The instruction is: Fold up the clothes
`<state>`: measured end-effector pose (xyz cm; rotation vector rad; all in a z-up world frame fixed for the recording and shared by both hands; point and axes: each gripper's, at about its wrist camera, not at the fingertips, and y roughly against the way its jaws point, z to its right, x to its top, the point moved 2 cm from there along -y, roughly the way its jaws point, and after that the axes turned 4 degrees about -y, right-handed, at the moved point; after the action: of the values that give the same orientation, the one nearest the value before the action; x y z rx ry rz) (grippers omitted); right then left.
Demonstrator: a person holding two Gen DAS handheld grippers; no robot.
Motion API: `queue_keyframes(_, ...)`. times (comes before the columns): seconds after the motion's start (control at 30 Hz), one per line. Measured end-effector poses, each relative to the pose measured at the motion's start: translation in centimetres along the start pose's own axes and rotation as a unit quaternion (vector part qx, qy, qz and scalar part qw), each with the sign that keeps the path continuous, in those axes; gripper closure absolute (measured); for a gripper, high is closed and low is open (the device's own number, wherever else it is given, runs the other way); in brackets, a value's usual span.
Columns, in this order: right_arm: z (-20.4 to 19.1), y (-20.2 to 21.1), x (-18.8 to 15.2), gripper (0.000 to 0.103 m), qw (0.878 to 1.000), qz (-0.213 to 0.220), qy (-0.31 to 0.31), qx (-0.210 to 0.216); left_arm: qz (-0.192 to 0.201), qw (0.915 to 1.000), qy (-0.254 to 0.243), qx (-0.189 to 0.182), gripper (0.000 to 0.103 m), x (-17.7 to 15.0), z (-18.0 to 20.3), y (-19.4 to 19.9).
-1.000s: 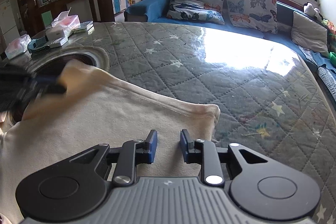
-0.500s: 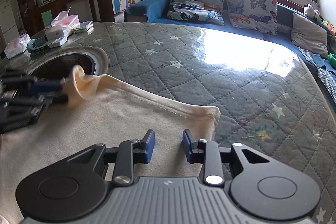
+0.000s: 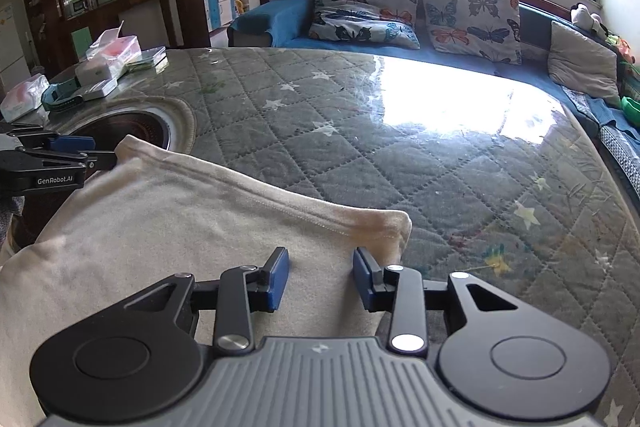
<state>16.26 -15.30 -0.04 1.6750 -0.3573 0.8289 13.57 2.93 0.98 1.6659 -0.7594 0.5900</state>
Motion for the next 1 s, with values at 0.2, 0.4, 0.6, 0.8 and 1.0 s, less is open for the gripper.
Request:
queue_keyframes(0.2, -1.1, 1.7, -0.6, 0.066, 1.000, 0.001, 0.012, 0.009, 0.012, 0.9994, 0.032, -0.005, 0.054, -0.4, -4.1, 3.3)
queue_keyframes(0.4, -4.8, 4.6, -2.3, 0.057, 0.998, 0.006, 0.043, 0.044, 0.012, 0.9974, 0.066, 0.025, 0.050, -3.9, -9.3, 7.5)
queue_keyframes(0.6, -8.8, 7.1, -4.3, 0.050, 0.993, 0.011, 0.086, 0.079, 0.011, 0.9932, 0.111, 0.034, 0.050, -9.5, -13.0, 12.3)
queue_keyframes(0.8, -12.0, 8.2, -6.3, 0.050, 0.989, 0.003, 0.114, 0.097, 0.037, 0.9954, 0.087, -0.014, 0.050, -12.8, -11.5, 16.1)
queue_keyframes(1.0, -12.9, 8.0, -7.4, 0.050, 0.990, -0.011, 0.109, 0.094, 0.056, 0.9978, -0.030, -0.020, 0.051, -12.3, -6.7, 15.1)
